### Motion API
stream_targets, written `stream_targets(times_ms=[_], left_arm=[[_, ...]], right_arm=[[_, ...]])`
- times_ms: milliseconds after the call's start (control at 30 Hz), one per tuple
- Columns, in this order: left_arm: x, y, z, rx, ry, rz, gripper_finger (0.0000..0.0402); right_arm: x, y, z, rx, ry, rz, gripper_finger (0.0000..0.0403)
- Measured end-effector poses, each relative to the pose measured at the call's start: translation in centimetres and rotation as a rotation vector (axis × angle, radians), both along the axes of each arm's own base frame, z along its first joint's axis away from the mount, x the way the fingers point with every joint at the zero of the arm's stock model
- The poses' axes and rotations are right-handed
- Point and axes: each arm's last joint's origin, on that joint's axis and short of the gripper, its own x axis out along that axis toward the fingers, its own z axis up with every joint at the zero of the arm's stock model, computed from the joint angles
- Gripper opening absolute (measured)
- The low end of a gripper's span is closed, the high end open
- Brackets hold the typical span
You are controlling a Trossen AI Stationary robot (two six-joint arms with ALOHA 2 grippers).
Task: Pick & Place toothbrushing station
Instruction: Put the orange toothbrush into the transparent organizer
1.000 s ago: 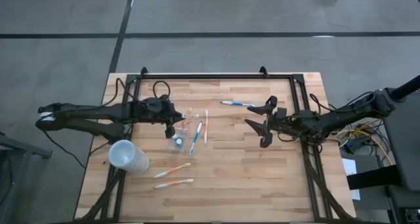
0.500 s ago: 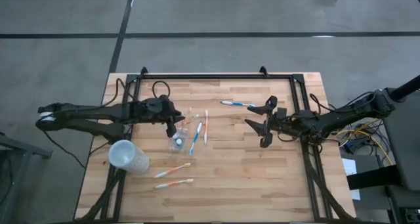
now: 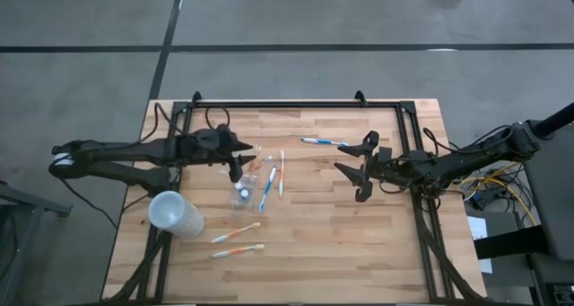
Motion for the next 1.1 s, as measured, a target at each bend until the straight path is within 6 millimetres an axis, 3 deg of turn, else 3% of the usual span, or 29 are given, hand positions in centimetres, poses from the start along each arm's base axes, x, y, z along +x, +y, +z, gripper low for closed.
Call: stream_targets(times_ms=[333,633,900,1100], left_arm=[[0.4,0.1,6.5,0.090,-0.155,0.001,0.0181],[1.4,0.4,8.4,-0.032,-0.235,0.077,0.0181],[1.1,0.6,11.4,0.049,-0.326,0.148,0.0181],[0.8,0.6,12.8,0.167,-0.321,0.141,0.0181]], right_arm=[[0.0,0.0,0.0,-0.008,0.002,-0.001,0.0228],[0.0,0.0,0.0,-0.039,0.010,-0.008,0.0228],[0.2,0.1,-0.3,0.178,-0.028,0.036,0.0228],[0.3,0.0,-0.6,0.192,-0.001,0.009,0.0228]])
